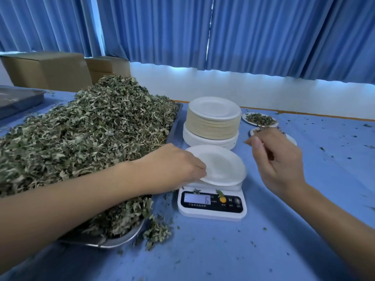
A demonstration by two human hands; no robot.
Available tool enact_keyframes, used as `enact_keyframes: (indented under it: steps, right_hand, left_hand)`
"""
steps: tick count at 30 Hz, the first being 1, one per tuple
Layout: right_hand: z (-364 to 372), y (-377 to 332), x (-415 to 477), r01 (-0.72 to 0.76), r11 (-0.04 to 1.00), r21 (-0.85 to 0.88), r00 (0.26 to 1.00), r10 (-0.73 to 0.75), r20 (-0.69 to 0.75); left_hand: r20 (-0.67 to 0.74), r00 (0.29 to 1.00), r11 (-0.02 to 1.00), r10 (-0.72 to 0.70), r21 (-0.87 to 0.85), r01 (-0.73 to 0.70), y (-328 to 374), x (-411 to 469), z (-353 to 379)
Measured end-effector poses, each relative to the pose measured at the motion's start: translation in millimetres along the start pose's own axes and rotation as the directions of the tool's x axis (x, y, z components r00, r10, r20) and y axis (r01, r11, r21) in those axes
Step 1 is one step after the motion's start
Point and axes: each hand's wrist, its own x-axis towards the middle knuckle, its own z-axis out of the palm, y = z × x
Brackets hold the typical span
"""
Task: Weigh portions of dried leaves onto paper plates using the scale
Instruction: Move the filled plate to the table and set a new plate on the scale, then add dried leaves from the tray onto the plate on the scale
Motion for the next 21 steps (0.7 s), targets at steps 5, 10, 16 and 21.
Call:
enact_keyframes:
  steps: [5,10,16,21]
  right_hand:
    - [10.4,4.7,-25.5,-0.380,0.913,0.146,0.925,0.375,0.062]
    - [8.3,17.0,-29.5,-0.608,0.777,0.161,0.793,0.601,0.097]
    - [11.6,20.2,-26.6,-0.657,0.748,0.094,0.748,0.631,0.205]
    - [17.5,15.3,-29.2,-0.564,0.826,0.002,0.796,0.543,0.267]
  left_hand:
    - [0.228,0.958,0.826,-0.174,-0.495,0.268,-8.6,4.1,-5.0]
    - [0.149,0.880,0.751,-0.451,-0.469,0.464,-41.7,-8.4,-21.5]
    - [0.632,0.556,0.699,-0.539,-0.033,0.715,-73.1,-22.7,-18.0]
    - [0.636,0.560,0.722,-0.531,-0.006,0.692,-66.2,-16.0,-13.2]
